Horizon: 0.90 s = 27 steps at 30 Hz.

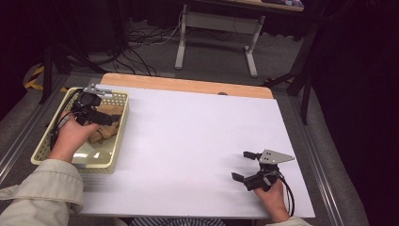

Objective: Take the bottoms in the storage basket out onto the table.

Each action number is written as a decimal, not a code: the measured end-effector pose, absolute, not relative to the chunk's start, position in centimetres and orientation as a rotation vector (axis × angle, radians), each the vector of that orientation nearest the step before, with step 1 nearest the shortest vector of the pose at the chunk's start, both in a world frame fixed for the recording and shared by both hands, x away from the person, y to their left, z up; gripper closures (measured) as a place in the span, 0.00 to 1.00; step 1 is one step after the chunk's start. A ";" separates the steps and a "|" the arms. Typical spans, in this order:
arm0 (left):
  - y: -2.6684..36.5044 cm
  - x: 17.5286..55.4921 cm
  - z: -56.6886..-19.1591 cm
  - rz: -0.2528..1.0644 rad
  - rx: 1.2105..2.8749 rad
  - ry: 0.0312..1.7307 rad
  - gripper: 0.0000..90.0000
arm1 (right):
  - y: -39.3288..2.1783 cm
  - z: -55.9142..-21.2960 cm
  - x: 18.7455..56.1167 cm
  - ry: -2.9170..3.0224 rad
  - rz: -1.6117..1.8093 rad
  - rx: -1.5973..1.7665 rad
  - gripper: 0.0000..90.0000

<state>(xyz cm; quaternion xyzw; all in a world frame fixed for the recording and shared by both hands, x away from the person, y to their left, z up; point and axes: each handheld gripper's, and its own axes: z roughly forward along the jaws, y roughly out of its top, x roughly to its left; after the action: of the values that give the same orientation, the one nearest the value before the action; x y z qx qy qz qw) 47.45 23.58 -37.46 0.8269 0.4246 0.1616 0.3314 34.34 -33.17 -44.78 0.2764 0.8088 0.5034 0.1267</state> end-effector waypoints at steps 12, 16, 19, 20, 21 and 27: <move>25.4 48.7 -39.7 0.371 2.224 1.238 0.01 | -33.2 -44.8 34.3 2.354 1.465 0.802 0.00; 26.2 49.2 -40.4 0.342 2.237 1.287 0.01 | -33.1 -44.8 34.3 2.356 1.461 0.801 0.00; 26.6 49.4 -40.7 0.327 2.233 1.312 0.01 | -33.1 -44.8 34.4 2.357 1.459 0.804 0.00; 26.7 49.4 -40.8 0.322 2.230 1.315 0.00 | -33.1 -44.8 34.4 2.356 1.458 0.803 0.00; 26.9 49.5 -41.0 0.319 2.234 1.320 0.00 | -33.1 -44.8 34.4 2.356 1.458 0.803 0.00; 27.3 50.1 -41.8 0.268 2.219 1.355 0.00 | -33.1 -44.8 34.4 2.356 1.456 0.804 0.00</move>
<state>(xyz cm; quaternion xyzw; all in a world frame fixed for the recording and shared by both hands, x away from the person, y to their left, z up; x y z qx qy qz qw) 50.09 27.26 -41.76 0.8196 0.5004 0.0989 0.2608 34.36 -33.09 -44.83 0.2764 0.8103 0.5005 0.1284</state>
